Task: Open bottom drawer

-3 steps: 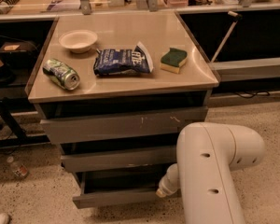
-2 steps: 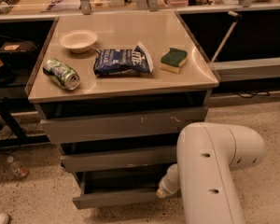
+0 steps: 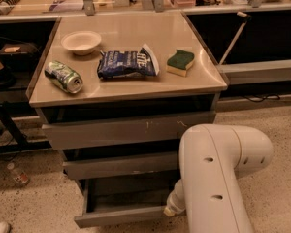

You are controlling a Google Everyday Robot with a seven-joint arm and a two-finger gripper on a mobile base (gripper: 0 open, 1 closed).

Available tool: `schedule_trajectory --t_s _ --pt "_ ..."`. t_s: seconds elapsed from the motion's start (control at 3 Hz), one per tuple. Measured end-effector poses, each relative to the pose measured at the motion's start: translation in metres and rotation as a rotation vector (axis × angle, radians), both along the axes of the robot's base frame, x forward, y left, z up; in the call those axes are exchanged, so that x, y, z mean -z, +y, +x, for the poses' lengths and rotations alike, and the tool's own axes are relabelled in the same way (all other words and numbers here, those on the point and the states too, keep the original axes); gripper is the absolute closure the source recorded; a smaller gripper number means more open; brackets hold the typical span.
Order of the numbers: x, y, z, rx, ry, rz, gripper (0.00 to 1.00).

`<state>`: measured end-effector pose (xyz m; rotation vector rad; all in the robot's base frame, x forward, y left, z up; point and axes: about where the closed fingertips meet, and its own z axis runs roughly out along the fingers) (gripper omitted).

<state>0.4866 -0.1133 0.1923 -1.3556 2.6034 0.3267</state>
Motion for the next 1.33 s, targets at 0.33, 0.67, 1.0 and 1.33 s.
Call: schedule_trajectory --t_s 0.33,0.67,1.0,1.33 --pt "-0.001 -0.004 -0.026 0.016 0.025 -0.011 1.00" --pt "-0.001 -0.006 -0.059 0.034 0.059 -0.015 1.00" --pt "-0.001 -0.006 -0.059 0.034 0.059 -0.015 1.00" --pt "0.001 -0.007 -0.072 0.036 0.078 -0.027 1.00"
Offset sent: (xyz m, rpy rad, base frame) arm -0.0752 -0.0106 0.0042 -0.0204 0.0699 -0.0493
